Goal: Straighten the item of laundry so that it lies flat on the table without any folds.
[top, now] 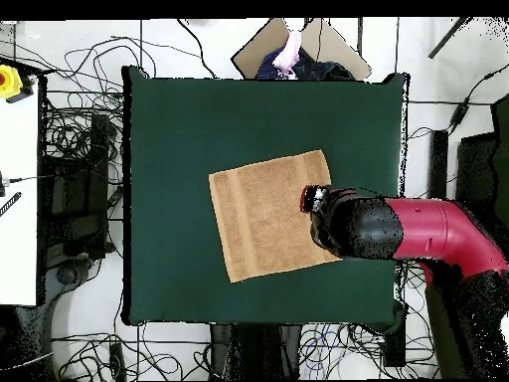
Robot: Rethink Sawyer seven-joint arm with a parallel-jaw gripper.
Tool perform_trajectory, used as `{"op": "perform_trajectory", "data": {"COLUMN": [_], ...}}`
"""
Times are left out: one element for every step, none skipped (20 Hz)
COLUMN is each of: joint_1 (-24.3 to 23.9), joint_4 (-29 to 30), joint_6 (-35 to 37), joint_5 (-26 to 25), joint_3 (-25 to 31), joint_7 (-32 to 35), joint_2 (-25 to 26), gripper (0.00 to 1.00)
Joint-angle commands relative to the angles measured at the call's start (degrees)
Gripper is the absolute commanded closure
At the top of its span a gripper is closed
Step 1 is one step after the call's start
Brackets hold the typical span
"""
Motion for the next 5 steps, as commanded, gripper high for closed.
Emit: {"op": "perform_trajectory", "data": {"joint_1": [0.23, 0.42, 0.50, 0.53, 0.57], "joint_4": [4.68, 4.34, 4.05, 3.77, 3.63], "joint_6": [-2.27, -2.40, -2.37, -2.35, -2.33], "joint_5": [1.44, 1.21, 1.23, 1.14, 1.04], "joint_3": [1.71, 1.50, 1.49, 1.44, 1.39], "joint_7": [-2.28, -2.15, -2.15, -2.24, -2.31], "joint_2": [0.61, 1.20, 1.57, 1.99, 2.34], "gripper": [0.00, 0.00, 0.00, 0.00, 0.00]}}
